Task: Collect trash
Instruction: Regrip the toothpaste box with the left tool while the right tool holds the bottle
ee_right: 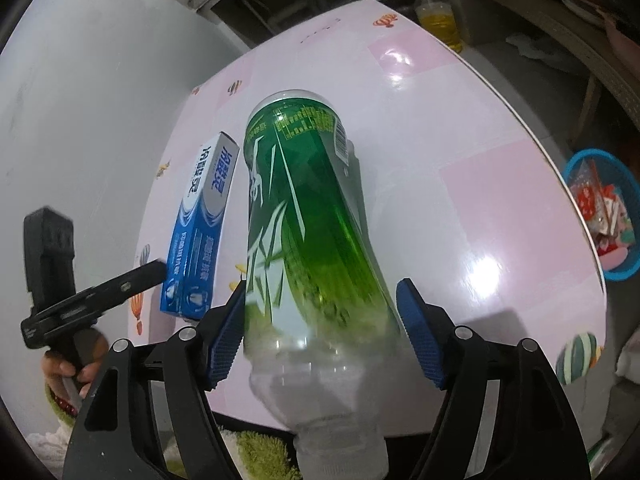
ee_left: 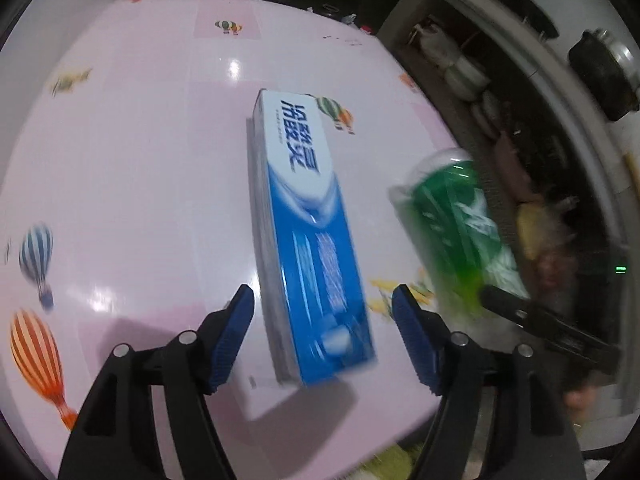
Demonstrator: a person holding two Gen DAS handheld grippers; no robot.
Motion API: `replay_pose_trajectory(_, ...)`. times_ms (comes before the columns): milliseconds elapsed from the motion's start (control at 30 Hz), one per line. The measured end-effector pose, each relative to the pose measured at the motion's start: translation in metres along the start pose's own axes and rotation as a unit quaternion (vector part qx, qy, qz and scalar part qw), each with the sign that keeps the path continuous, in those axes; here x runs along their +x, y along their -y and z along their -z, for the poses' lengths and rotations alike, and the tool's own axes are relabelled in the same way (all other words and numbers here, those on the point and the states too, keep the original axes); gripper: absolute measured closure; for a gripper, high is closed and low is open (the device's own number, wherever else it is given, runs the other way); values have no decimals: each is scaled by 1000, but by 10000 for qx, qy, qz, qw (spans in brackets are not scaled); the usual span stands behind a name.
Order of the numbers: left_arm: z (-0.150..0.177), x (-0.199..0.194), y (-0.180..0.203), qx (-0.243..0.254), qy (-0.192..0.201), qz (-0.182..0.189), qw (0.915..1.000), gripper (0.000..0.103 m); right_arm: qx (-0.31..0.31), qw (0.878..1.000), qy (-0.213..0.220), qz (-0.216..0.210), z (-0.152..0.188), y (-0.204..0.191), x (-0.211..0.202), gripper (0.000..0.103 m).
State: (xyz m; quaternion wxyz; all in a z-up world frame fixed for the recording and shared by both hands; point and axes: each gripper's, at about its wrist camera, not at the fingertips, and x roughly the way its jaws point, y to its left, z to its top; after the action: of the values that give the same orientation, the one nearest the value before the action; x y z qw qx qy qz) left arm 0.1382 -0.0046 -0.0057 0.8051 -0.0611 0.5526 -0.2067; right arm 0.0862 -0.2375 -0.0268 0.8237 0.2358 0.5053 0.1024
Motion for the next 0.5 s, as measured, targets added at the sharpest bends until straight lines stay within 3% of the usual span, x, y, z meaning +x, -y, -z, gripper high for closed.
replay_pose_trajectory(67,-9,14,2,91,24,-281,9996,34,28,10000,-25,-87,-4,1,6,37)
replay_pose_trajectory(167,-16,19,0,140,351,-518,9979,49,141,9997,-23,-190,-7,4,9,39)
replay_pose_trajectory(300,-3,14,2,179,504,-544,9971,50,368,9991,70,-209,0,10,2,39)
replay_pose_trajectory(500,33,1,19,526,344,-582,9963,49,606,9971,-15,-459,8,19,-1,37)
